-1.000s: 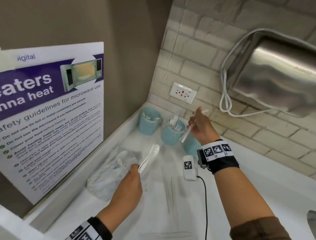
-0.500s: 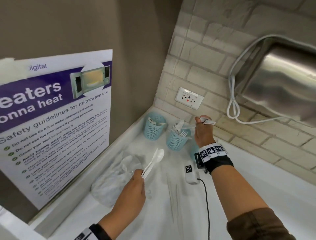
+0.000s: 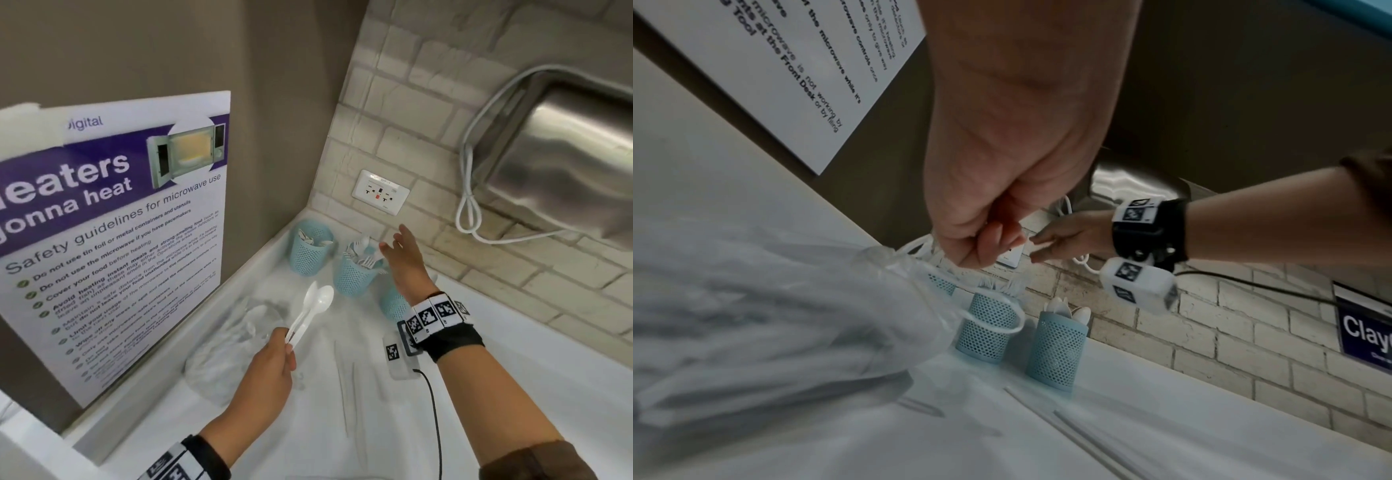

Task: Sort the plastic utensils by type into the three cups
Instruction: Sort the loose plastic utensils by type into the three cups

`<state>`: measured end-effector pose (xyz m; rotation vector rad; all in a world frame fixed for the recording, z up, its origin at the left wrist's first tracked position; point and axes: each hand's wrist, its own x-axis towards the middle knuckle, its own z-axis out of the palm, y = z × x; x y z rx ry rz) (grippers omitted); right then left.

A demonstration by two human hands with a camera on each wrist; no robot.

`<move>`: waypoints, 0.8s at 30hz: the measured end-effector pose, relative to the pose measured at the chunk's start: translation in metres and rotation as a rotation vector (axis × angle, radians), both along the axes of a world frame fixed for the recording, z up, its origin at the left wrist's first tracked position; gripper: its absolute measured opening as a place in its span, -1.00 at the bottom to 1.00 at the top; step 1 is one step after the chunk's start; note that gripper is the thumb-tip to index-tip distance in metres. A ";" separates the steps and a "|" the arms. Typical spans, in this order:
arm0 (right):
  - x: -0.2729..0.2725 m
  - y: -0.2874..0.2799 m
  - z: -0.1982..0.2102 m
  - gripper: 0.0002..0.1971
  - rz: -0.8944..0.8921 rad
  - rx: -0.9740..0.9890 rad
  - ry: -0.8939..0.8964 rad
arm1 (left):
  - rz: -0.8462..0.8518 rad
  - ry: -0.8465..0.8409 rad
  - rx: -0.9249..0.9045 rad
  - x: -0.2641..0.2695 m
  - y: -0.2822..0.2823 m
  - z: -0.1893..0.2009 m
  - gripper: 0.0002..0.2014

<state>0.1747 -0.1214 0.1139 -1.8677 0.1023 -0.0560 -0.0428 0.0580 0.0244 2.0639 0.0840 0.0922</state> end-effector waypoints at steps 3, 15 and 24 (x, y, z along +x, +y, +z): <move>-0.039 0.013 0.004 -0.45 0.104 0.015 -0.082 | 0.008 -0.008 -0.087 0.000 -0.001 0.002 -0.87; -0.156 0.026 -0.017 -0.82 0.545 0.196 0.214 | -0.146 0.032 -0.079 -0.008 -0.014 0.015 -0.74; -0.165 0.022 -0.022 -0.81 0.328 -0.048 0.149 | -0.219 -0.006 0.349 -0.016 -0.020 0.007 -0.67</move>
